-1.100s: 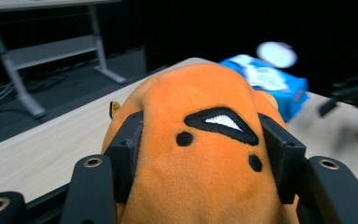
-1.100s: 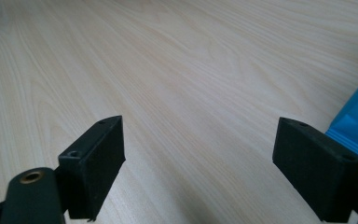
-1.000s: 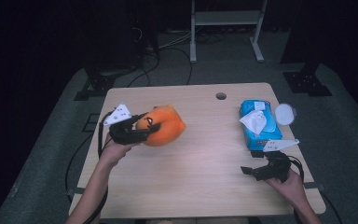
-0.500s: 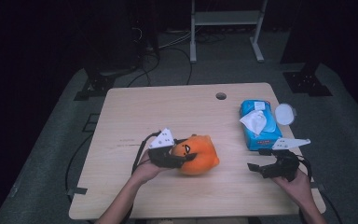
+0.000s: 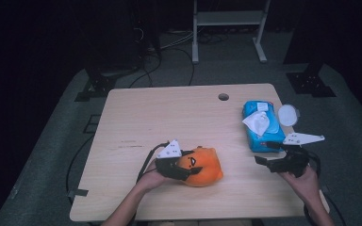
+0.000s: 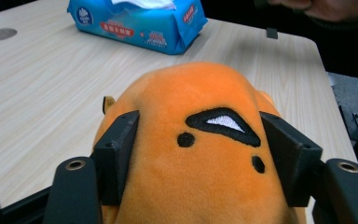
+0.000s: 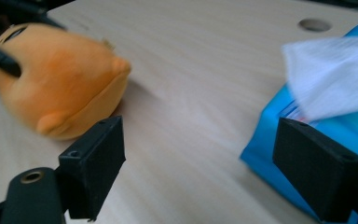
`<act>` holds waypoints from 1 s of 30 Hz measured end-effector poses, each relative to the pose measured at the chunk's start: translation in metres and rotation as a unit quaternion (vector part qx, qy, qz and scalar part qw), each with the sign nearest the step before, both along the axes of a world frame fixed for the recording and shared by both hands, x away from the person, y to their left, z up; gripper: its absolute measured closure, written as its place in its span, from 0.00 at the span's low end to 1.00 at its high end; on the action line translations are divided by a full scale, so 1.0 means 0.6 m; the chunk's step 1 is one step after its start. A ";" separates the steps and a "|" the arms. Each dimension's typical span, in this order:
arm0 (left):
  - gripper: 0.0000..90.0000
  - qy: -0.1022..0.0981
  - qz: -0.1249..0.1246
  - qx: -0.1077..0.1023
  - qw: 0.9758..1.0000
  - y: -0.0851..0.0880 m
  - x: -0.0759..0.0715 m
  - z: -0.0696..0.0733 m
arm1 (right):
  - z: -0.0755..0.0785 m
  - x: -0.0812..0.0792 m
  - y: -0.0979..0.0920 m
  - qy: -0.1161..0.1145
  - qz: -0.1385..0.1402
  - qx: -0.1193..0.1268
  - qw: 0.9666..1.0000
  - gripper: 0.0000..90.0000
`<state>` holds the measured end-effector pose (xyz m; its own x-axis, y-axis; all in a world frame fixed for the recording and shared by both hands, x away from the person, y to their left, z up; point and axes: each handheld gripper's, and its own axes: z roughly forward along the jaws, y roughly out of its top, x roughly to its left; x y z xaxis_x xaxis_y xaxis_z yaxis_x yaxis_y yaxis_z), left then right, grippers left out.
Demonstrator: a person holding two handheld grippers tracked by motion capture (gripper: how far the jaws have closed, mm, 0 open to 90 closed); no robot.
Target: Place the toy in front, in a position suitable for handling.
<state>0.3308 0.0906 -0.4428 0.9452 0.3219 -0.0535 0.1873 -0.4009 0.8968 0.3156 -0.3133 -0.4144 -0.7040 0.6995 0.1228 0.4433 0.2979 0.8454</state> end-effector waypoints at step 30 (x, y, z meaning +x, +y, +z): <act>0.31 0.000 -0.002 0.008 1.000 -0.001 -0.003 -0.006 | -0.024 0.202 -0.009 0.001 -0.140 -0.050 0.989 0.52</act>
